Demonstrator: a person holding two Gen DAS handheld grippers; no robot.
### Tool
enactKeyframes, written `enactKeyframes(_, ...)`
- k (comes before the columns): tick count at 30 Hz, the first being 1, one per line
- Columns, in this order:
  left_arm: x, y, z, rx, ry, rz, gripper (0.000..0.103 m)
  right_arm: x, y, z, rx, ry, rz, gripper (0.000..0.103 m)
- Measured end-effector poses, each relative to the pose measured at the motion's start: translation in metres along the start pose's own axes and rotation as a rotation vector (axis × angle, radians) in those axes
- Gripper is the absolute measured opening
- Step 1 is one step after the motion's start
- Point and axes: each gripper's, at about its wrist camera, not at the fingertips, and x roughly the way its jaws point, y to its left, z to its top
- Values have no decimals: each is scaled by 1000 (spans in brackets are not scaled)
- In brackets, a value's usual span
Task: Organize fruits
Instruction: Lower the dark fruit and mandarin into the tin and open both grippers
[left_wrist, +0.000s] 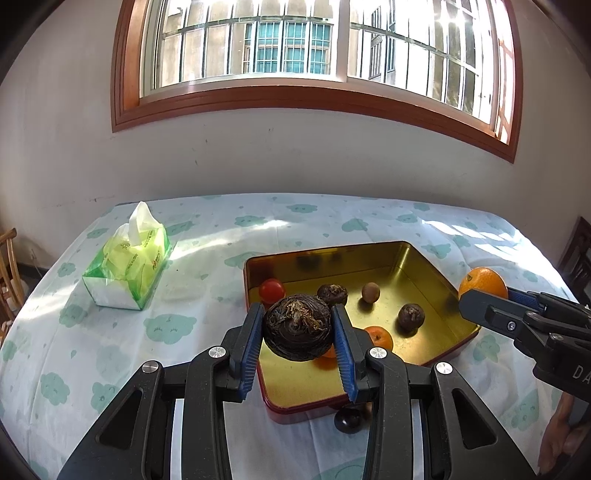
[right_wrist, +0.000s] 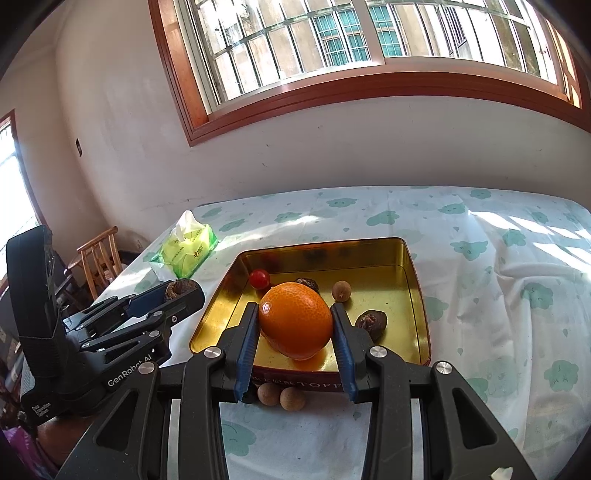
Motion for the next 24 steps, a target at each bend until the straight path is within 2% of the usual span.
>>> enactKeyframes(24, 41, 3, 15, 21, 36, 16, 38, 35, -12, 9, 9, 28, -2, 36)
